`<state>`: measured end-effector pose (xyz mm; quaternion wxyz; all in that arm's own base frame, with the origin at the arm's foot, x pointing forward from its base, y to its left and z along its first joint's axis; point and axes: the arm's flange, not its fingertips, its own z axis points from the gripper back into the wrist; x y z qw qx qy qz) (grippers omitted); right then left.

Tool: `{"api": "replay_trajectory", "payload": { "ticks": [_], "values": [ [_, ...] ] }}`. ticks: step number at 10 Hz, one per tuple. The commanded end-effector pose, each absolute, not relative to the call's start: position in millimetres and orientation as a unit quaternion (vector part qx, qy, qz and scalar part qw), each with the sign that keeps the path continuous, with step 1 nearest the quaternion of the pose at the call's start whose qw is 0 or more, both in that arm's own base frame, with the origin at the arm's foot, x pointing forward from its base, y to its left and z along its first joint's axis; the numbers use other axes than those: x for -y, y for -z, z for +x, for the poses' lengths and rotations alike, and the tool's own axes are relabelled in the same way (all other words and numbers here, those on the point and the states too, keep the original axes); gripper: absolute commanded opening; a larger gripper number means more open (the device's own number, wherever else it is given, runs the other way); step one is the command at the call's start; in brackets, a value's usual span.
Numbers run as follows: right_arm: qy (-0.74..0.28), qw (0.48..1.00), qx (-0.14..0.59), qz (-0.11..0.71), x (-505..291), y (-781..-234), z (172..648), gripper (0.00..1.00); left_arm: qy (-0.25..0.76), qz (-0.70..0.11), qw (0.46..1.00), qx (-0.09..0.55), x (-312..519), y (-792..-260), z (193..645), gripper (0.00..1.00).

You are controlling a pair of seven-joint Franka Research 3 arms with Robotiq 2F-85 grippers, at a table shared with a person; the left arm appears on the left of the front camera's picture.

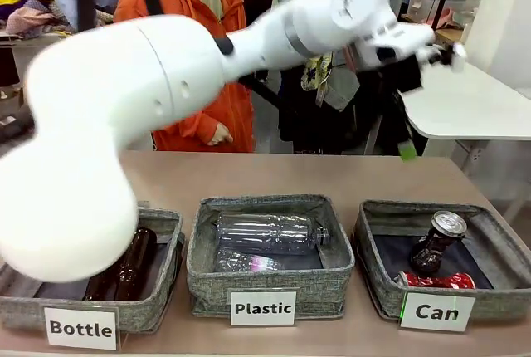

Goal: Sort the can waste into the basket.
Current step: Pick up the can waste from the table and place it in the right Fabric basket.

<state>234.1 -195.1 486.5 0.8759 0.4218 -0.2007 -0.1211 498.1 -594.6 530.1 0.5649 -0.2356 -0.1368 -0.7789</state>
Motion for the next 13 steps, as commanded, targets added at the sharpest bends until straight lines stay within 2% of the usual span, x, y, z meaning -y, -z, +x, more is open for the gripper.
{"api": "replay_trajectory", "payload": {
  "ticks": [1, 3, 5, 8, 9, 10, 11, 12, 13],
  "values": [
    [0.052, 0.876, 0.198, 0.437, 149, -497, 282, 1.00, 0.727, -0.219, 0.647, 0.075, 464, -500, 437, 1.00],
    [-0.012, 0.873, 0.140, 0.467, 97, -494, 336, 1.00, 0.670, -0.239, 0.703, 0.003, 383, -492, 422, 1.00],
    [-0.050, 0.885, 0.087, 0.455, 45, -475, 368, 1.00, 0.605, -0.299, 0.737, -0.045, 309, -479, 415, 1.00],
    [-0.069, 0.879, 0.073, 0.466, -9, -459, 393, 1.00, 0.417, -0.398, 0.817, -0.009, 165, -461, 400, 1.00],
    [-0.064, 0.874, 0.078, 0.475, -20, -457, 400, 1.00, 0.368, -0.435, 0.822, -0.005, 125, -445, 389, 1.00],
    [-0.049, 0.863, 0.087, 0.495, -30, -457, 408, 1.00, 0.333, -0.471, 0.815, -0.060, 94, -423, 375, 1.00],
    [-0.037, 0.849, 0.092, 0.519, -37, -458, 415, 1.00, 0.321, -0.493, 0.796, -0.144, 75, -400, 356, 1.00],
    [-0.029, 0.844, 0.085, 0.529, -39, -457, 422, 1.00, 0.352, -0.510, 0.748, -0.237, 69, -374, 332, 1.00],
    [-0.023, 0.840, 0.080, 0.536, -40, -458, 427, 1.00, 0.376, -0.506, 0.724, -0.280, 65, -367, 315, 1.00]
  ]
}}
